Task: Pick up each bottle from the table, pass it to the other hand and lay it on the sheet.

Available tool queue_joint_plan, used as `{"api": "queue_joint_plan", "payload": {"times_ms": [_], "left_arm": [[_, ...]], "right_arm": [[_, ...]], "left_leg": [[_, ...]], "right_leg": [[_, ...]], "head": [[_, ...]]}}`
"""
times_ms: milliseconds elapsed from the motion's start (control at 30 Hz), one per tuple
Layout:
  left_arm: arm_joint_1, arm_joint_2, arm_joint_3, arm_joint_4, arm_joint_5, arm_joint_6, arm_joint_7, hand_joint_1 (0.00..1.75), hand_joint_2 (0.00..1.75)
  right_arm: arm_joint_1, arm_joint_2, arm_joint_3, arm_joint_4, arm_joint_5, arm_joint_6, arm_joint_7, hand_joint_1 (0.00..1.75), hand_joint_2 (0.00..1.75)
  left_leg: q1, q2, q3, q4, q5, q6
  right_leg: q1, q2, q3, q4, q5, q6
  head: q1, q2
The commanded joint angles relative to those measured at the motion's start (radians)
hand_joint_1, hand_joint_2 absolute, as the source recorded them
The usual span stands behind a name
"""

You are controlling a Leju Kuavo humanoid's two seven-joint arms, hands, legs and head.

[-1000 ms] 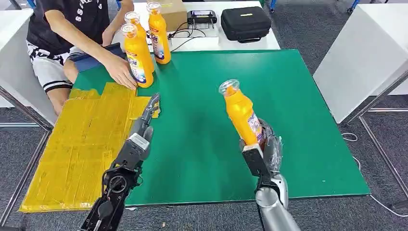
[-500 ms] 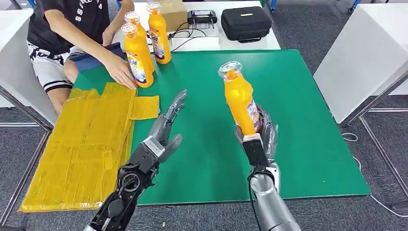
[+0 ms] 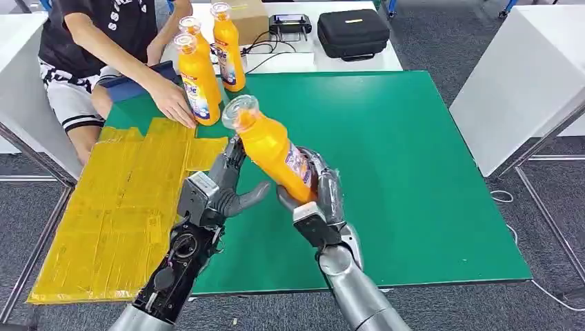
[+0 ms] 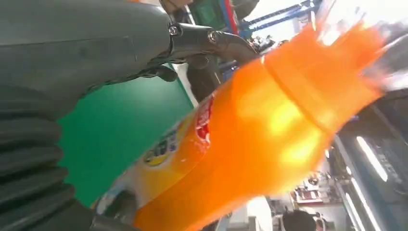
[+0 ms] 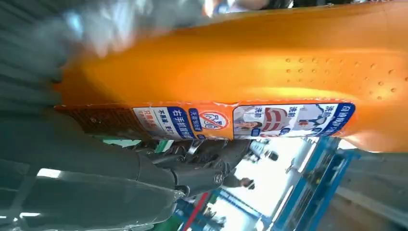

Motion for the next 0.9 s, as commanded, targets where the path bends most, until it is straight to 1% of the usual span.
{"api": "queue_joint_plan", "payload": {"times_ms": [33,100,133,200,233,267,300,333,433,500,533,567,600,700,767,800,833,867,900], "left_arm": [[-0.07,0.014,0.058,0.134,0.031,-0.01,-0.002,0.0,1.75],[-0.087,0.018,0.085,0.163,0.059,-0.011,-0.002,0.0,1.75],[-0.092,0.02,0.102,0.176,0.076,-0.009,-0.004,0.0,1.75],[-0.101,0.026,0.137,0.203,0.118,-0.015,-0.011,0.0,1.75],[-0.106,0.029,0.146,0.215,0.128,-0.018,-0.014,0.0,1.75],[-0.111,0.033,0.151,0.225,0.137,-0.016,-0.019,0.0,1.75],[-0.112,0.032,0.156,0.225,0.142,-0.015,-0.022,0.0,1.75],[-0.11,0.032,0.158,0.22,0.145,-0.014,-0.024,0.0,1.75],[-0.102,0.027,0.16,0.194,0.158,-0.015,-0.016,0.0,1.75],[-0.102,0.023,0.16,0.185,0.171,-0.022,-0.006,0.0,1.75],[-0.103,0.021,0.16,0.181,0.18,-0.031,-0.003,0.0,1.75],[-0.104,0.018,0.161,0.177,0.185,-0.035,0.0,0.0,1.75],[-0.104,0.017,0.16,0.175,0.185,-0.036,0.0,0.0,1.75],[-0.104,0.015,0.164,0.172,0.202,-0.05,0.011,0.0,1.75],[-0.105,0.013,0.173,0.172,0.243,-0.088,0.019,0.0,1.75],[-0.106,0.012,0.18,0.172,0.264,-0.104,0.026,0.0,1.75],[-0.106,0.011,0.191,0.172,0.288,-0.118,0.033,0.0,1.75],[-0.106,0.01,0.197,0.172,0.301,-0.123,0.036,0.0,1.75],[-0.107,0.008,0.21,0.173,0.332,-0.141,0.045,0.0,1.75]], "right_arm": [[-0.071,-0.004,0.104,0.116,-0.001,0.004,-0.008,1.71,1.75],[-0.076,0.01,0.139,0.132,-0.004,0.009,-0.018,1.68,1.75],[-0.076,0.015,0.157,0.132,0.003,-0.001,-0.025,1.71,1.75],[-0.076,0.023,0.193,0.128,0.02,-0.021,-0.034,1.66,1.75],[-0.077,0.024,0.208,0.128,0.029,-0.028,-0.029,1.66,1.75],[-0.083,0.022,0.229,0.134,0.037,-0.032,-0.013,1.64,1.75],[-0.088,0.023,0.237,0.144,0.033,-0.021,-0.003,1.64,1.75],[-0.094,0.022,0.248,0.16,0.033,-0.012,0.01,1.69,1.75],[-0.123,0.022,0.299,0.23,0.084,0.015,0.066,1.61,1.75],[-0.129,0.028,0.313,0.259,0.111,0.014,0.082,1.64,1.75],[-0.131,0.03,0.324,0.271,0.132,0.014,0.096,1.64,1.75],[-0.13,0.032,0.329,0.276,0.139,0.015,0.1,1.66,1.75],[-0.129,0.034,0.331,0.276,0.141,0.013,0.101,1.66,1.75],[-0.13,0.034,0.336,0.28,0.153,0.017,0.109,1.64,1.75],[-0.129,0.035,0.347,0.285,0.176,0.0,0.117,1.68,1.75],[-0.128,0.038,0.35,0.289,0.182,-0.002,0.12,1.61,1.75],[-0.128,0.04,0.357,0.294,0.194,-0.007,0.12,1.66,1.75],[-0.129,0.041,0.36,0.297,0.2,-0.01,0.121,1.64,1.75],[-0.131,0.044,0.367,0.302,0.209,-0.012,0.123,1.69,1.75]], "left_leg": [[0.0,0.003,0.006,-0.001,-0.003,-0.003],[0.0,0.003,0.008,0.0,-0.003,-0.003],[0.0,0.003,0.006,0.0,-0.002,-0.003],[0.0,0.003,0.003,-0.001,-0.001,-0.002],[0.0,0.004,0.005,-0.001,-0.002,-0.003],[0.0,0.005,0.008,-0.001,-0.003,-0.004],[0.0,0.003,0.003,-0.001,-0.001,-0.002],[0.0,0.004,0.005,-0.001,-0.002,-0.003],[0.0,0.004,0.005,-0.001,-0.002,-0.003],[0.0,0.002,0.002,-0.001,-0.001,-0.002],[0.0,0.003,0.005,-0.001,-0.002,-0.003],[0.001,0.002,0.004,-0.001,-0.002,-0.003],[0.001,0.002,0.007,-0.001,-0.003,-0.004],[0.001,0.001,0.003,-0.001,-0.001,-0.002],[0.001,0.001,0.008,0.0,-0.004,-0.004],[0.001,0.001,0.002,-0.001,-0.001,-0.002],[0.001,0.001,0.005,-0.001,-0.002,-0.003],[0.001,0.001,0.004,0.0,-0.002,-0.002],[0.001,0.002,0.006,0.0,-0.003,-0.003]], "right_leg": [[0.0,0.0,0.007,-0.001,-0.002,0.0],[0.001,0.001,0.008,-0.001,-0.002,0.0],[0.0,0.001,0.006,-0.001,-0.002,0.0],[0.0,0.001,0.003,-0.001,-0.001,0.0],[0.0,0.002,0.005,-0.001,-0.001,-0.001],[0.001,0.002,0.008,-0.001,-0.002,-0.001],[0.0,0.002,0.004,-0.001,-0.001,-0.001],[0.001,0.002,0.005,-0.001,-0.001,-0.001],[0.001,0.002,0.005,-0.001,-0.001,-0.001],[0.0,0.001,0.003,-0.001,-0.001,0.0],[0.001,0.001,0.006,-0.001,-0.002,0.0],[0.001,0.0,0.004,-0.001,-0.001,0.0],[0.001,0.0,0.007,-0.001,-0.003,0.0],[0.001,-0.001,0.004,-0.001,-0.002,0.0],[0.001,-0.002,0.01,-0.002,-0.004,0.0],[0.001,-0.001,0.003,-0.001,-0.001,0.0],[0.001,-0.001,0.006,-0.001,-0.002,0.0],[0.001,-0.001,0.004,-0.001,-0.002,0.0],[0.001,-0.001,0.007,-0.001,-0.003,0.0]], "head": [[0.0,0.0],[0.0,0.0],[0.0,0.0],[0.0,0.0],[0.0,0.0],[0.0,0.0],[0.0,0.0],[0.0,0.0],[0.0,0.0],[0.0,0.0],[0.0,0.0],[0.0,0.0],[0.0,0.0],[0.0,0.0],[0.0,0.0],[0.0,0.0],[0.0,0.0],[0.0,0.0],[0.0,0.0]]}}
